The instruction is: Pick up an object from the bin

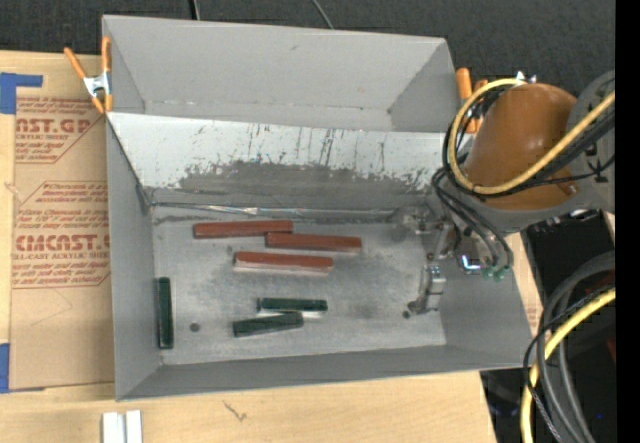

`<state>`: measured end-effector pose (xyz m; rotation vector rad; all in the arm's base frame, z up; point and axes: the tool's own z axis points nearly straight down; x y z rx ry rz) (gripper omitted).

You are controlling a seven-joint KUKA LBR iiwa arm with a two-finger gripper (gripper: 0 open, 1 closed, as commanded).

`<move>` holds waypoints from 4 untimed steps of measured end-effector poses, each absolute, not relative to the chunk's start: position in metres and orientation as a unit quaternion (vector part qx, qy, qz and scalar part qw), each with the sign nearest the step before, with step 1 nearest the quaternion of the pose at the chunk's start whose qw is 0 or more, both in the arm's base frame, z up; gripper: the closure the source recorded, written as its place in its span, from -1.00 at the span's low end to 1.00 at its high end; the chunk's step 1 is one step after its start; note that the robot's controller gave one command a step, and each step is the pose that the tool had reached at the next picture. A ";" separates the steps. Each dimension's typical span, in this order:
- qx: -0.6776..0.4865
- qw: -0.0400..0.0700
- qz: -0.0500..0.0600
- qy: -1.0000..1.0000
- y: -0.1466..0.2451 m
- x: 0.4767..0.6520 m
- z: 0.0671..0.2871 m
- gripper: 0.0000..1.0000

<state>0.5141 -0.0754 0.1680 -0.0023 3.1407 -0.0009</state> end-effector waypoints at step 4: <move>0.052 0.000 0.000 0.999 0.045 0.522 0.070 1.00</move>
Offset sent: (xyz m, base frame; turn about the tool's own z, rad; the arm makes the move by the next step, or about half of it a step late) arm 0.0233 0.0507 -0.0980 -0.0725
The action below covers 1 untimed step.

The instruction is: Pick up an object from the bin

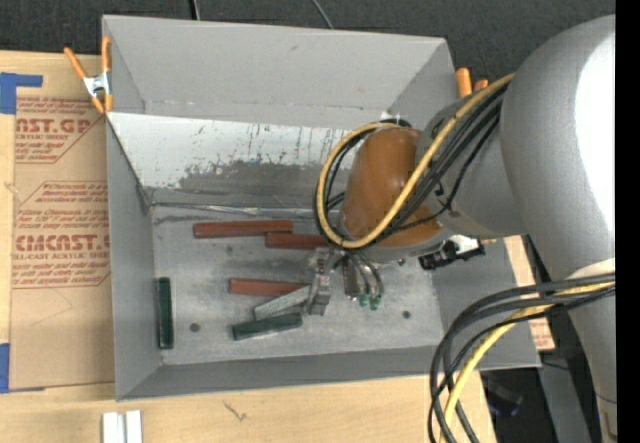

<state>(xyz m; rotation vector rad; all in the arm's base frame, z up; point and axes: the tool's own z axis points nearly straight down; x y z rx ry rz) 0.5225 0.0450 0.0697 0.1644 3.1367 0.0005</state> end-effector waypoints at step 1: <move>0.053 0.000 0.000 0.999 0.045 0.522 0.070 1.00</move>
Offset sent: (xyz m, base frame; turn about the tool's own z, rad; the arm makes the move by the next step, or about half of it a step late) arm 0.0326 0.0644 0.0003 -0.3038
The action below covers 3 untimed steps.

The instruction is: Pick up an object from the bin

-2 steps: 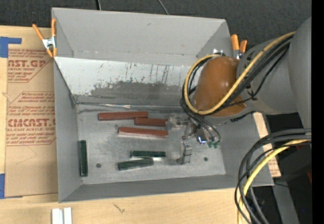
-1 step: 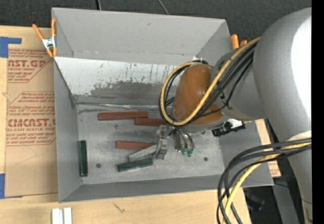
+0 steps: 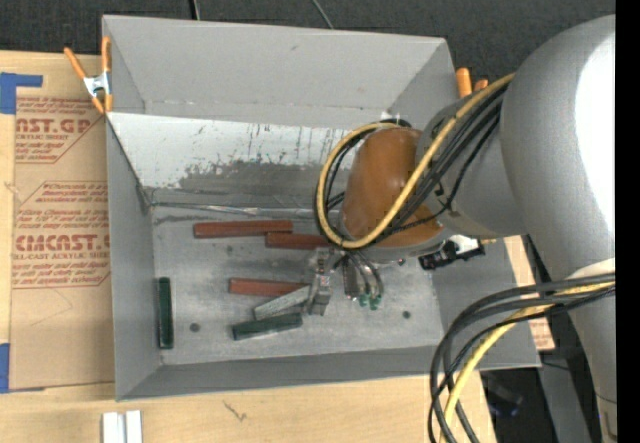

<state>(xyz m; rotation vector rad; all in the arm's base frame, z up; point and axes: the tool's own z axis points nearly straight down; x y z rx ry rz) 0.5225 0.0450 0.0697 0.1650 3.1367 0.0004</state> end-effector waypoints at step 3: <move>-0.100 0.001 0.000 0.995 0.111 0.555 0.070 1.00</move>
Offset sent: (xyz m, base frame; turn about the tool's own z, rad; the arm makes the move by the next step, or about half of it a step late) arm 0.0000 0.0000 0.0000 0.0000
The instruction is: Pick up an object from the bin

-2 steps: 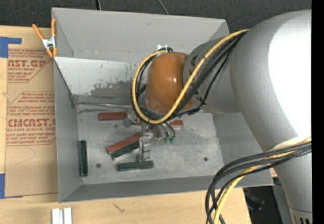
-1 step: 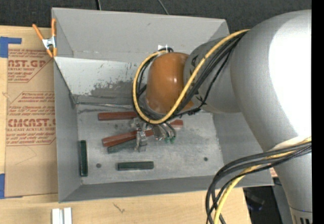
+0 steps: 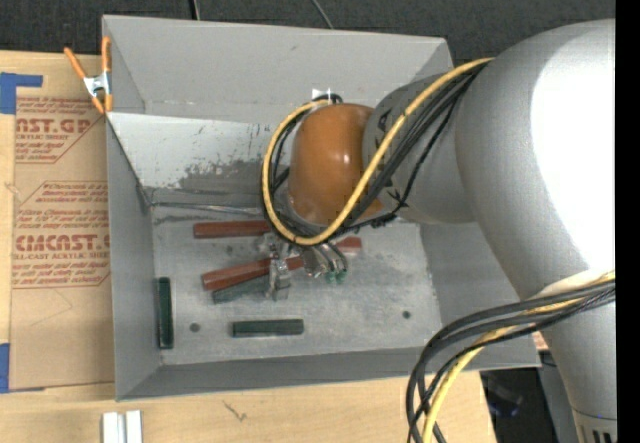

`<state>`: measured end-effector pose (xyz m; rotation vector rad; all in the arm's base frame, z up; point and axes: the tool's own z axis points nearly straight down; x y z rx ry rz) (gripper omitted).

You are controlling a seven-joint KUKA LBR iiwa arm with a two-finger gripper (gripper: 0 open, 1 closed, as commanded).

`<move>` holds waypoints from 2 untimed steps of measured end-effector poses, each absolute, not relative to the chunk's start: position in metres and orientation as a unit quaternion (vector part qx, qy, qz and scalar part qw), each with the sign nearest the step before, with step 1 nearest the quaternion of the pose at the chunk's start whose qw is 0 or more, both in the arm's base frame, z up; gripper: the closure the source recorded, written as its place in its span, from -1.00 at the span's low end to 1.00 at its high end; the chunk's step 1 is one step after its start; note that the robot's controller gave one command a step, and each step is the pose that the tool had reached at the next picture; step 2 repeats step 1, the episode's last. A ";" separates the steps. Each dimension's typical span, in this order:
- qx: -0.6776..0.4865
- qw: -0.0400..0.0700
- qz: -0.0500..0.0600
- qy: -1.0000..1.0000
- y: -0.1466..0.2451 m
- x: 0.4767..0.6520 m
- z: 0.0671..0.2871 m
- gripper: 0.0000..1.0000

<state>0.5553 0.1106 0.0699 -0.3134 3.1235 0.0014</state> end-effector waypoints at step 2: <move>-0.114 0.004 0.000 0.994 0.120 0.588 0.228 1.00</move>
Offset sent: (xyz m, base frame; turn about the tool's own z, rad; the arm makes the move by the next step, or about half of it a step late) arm 0.0000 0.0000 0.0000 0.0000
